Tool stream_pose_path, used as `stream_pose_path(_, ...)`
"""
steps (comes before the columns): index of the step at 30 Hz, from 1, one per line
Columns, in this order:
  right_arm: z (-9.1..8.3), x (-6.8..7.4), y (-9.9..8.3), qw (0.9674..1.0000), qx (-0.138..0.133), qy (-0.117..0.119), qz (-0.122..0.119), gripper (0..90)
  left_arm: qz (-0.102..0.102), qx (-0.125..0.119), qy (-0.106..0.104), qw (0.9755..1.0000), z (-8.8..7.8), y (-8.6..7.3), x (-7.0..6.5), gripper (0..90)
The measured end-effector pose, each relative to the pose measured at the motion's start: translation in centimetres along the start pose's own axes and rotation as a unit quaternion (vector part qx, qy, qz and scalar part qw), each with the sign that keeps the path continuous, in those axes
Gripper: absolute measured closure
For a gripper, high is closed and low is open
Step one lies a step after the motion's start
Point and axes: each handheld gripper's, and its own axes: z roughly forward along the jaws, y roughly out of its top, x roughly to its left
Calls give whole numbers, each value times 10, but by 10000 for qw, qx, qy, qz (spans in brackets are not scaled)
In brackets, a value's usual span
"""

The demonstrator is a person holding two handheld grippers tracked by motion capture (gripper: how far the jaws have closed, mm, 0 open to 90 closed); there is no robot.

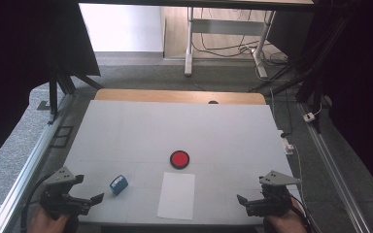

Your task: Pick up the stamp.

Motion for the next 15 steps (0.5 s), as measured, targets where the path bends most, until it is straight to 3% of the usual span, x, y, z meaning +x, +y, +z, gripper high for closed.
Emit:
stream_pose_path(7, 0, 0, 0, 10000, 6, 17, -1, 7, 62, 10, -193, 9998, 2, 2, 1, 0)
stream_pose_path(15, 1, 0, 0, 10000, 12, 35, 3, 7, 220, 9, -219, 9995, 7, 8, 0, 0)
